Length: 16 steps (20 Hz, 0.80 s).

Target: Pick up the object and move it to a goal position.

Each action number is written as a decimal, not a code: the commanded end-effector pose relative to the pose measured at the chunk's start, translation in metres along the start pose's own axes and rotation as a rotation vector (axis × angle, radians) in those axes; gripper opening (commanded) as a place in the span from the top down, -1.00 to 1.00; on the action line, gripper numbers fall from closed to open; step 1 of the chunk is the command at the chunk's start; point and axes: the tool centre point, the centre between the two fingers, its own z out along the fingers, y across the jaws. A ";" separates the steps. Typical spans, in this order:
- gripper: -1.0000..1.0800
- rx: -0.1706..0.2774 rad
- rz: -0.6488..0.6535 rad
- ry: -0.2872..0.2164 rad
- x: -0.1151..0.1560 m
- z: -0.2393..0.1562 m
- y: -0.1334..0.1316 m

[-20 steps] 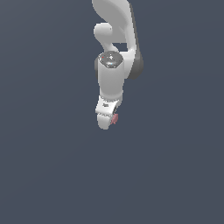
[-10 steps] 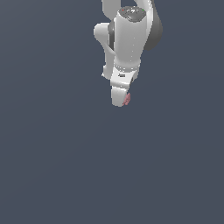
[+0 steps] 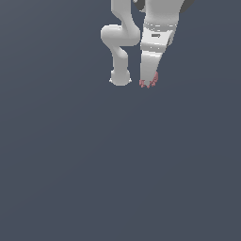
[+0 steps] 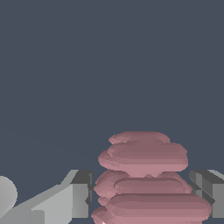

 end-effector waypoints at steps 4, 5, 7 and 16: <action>1.00 0.001 0.000 0.001 0.019 -0.049 -0.027; 1.00 0.001 0.000 0.001 0.022 -0.057 -0.031; 1.00 0.001 0.000 0.001 0.027 -0.070 -0.038; 1.00 0.001 0.003 0.002 0.042 -0.107 -0.055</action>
